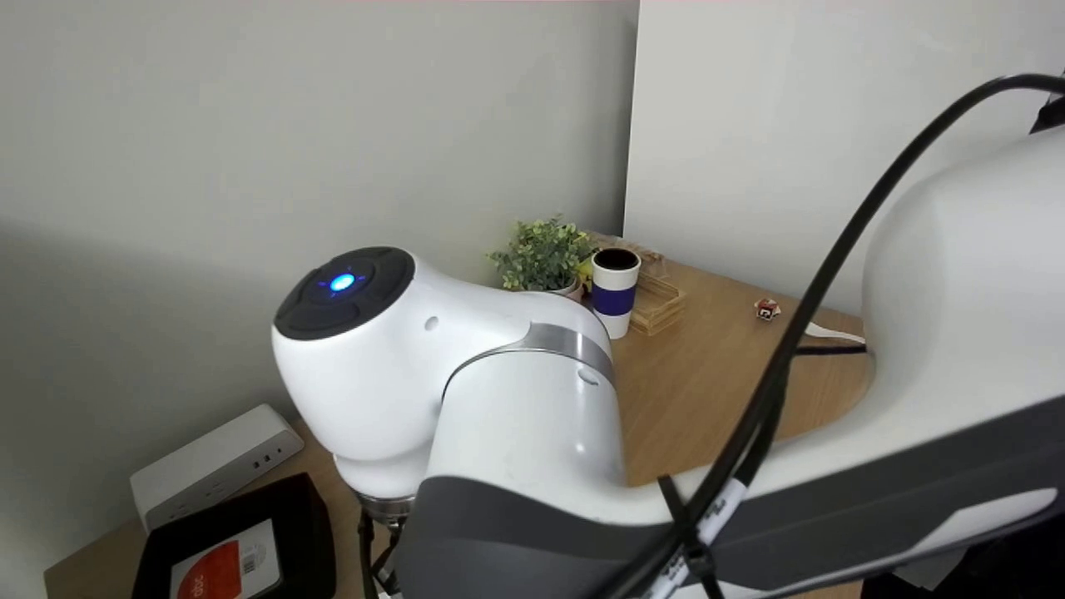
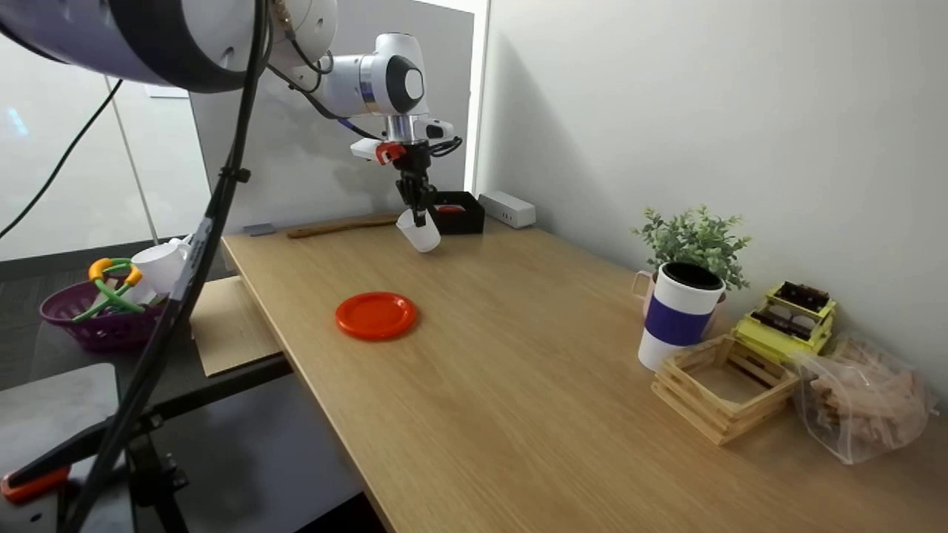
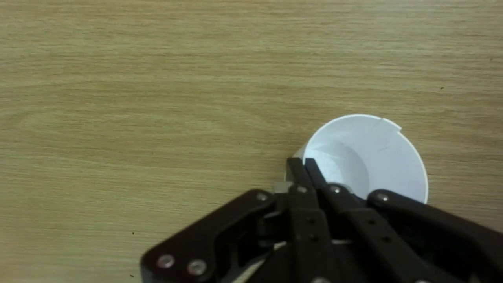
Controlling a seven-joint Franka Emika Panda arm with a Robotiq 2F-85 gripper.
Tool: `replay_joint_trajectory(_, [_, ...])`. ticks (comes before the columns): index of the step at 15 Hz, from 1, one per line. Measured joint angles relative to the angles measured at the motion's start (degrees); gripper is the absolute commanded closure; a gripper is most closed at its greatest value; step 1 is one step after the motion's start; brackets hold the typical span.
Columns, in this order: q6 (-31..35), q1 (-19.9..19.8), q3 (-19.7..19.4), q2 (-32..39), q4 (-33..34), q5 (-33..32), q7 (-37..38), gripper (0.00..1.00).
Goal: Put the white mug on top of the orange plate
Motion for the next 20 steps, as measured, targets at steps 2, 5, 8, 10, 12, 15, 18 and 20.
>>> replay_joint_trajectory(2, [-0.01,-0.87,-0.62,0.15,0.24,0.03,3.64,1.00])
replay_joint_trajectory(5, [0.02,-3.60,-2.74,0.20,0.46,0.03,10.60,1.00])
replay_joint_trajectory(8, [-0.19,-5.46,-4.49,0.20,0.52,0.04,18.93,1.00])
replay_joint_trajectory(10, [-0.33,-5.13,-5.19,0.18,0.52,0.01,25.21,1.00])
replay_joint_trajectory(12, [-0.85,-3.81,-5.69,0.06,0.51,0.01,31.92,1.00])
replay_joint_trajectory(15, [-3.91,-1.15,-5.88,-0.16,0.43,0.01,42.26,1.00])
replay_joint_trajectory(18, [-9.57,0.69,-5.92,-0.74,-0.05,0.02,50.30,1.00])
replay_joint_trajectory(20, [-12.07,0.90,-5.92,-1.71,-0.82,0.20,54.95,1.00])
